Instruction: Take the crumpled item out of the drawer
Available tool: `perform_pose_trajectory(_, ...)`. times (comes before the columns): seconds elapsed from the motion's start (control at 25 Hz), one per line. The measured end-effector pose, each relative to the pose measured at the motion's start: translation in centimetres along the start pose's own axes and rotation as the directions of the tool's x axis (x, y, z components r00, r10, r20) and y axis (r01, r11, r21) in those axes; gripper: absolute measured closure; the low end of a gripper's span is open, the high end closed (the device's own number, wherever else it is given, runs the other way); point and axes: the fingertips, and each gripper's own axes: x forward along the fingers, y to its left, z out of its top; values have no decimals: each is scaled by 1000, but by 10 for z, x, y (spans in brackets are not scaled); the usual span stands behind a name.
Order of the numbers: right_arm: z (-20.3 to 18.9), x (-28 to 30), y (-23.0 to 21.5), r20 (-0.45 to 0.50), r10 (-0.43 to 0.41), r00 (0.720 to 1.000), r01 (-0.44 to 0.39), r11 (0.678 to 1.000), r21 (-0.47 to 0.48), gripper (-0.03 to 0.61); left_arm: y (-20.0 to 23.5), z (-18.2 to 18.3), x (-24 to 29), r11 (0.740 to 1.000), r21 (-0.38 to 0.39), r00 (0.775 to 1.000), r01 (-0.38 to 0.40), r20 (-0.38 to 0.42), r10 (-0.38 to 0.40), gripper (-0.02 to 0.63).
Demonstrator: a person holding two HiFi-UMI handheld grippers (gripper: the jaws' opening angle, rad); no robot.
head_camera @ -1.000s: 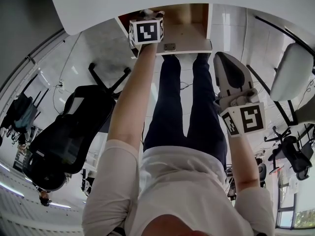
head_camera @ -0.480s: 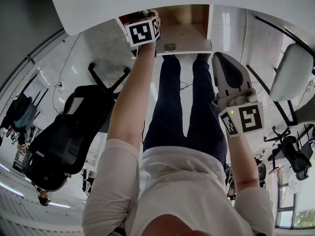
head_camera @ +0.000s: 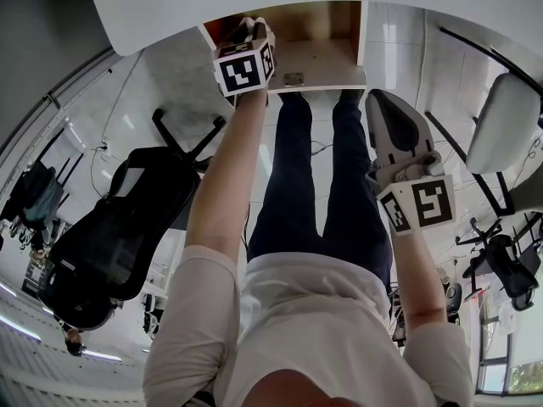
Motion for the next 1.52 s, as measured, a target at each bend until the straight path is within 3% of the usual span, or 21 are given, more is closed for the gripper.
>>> perform_pose_trajectory(0.16,2,-2,2,6,-3,1000,3,1000,-4,575,-5,18,-31,999,54,994,7,108,-13,518)
perform_pose_trajectory(0.36,4,-4,2,14,-13,1000,13,1000,-13,575,-9,40,-84,995,95,966,18,254,-42,517)
perform_pose_trajectory(0.72,5,-10,1,23,-42,999,43,999,-23,575,-35,53,-172,987,155,896,33,433,-98,517)
perform_pose_trajectory(1.12,5,-16,3,36,-69,997,70,997,-32,577,-49,31,-241,978,210,800,-3,588,-124,517)
perform_pose_trajectory(1.52,11,-21,9,47,-72,996,74,996,-44,577,-49,32,-252,976,217,791,-9,598,-126,517)
